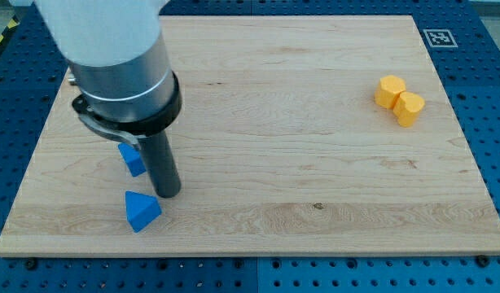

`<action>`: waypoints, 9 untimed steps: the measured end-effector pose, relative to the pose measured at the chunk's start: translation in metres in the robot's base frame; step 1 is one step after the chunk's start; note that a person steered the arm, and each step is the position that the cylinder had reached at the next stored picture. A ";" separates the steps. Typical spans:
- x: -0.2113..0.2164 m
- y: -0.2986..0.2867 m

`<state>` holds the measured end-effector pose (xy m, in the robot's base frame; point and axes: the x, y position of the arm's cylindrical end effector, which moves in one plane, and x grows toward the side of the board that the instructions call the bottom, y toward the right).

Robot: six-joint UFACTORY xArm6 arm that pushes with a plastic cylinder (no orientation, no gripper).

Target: Nudge the blue triangle up a bit

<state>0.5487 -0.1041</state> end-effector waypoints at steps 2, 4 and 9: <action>0.039 0.021; 0.055 -0.003; 0.050 -0.024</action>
<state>0.5984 -0.1281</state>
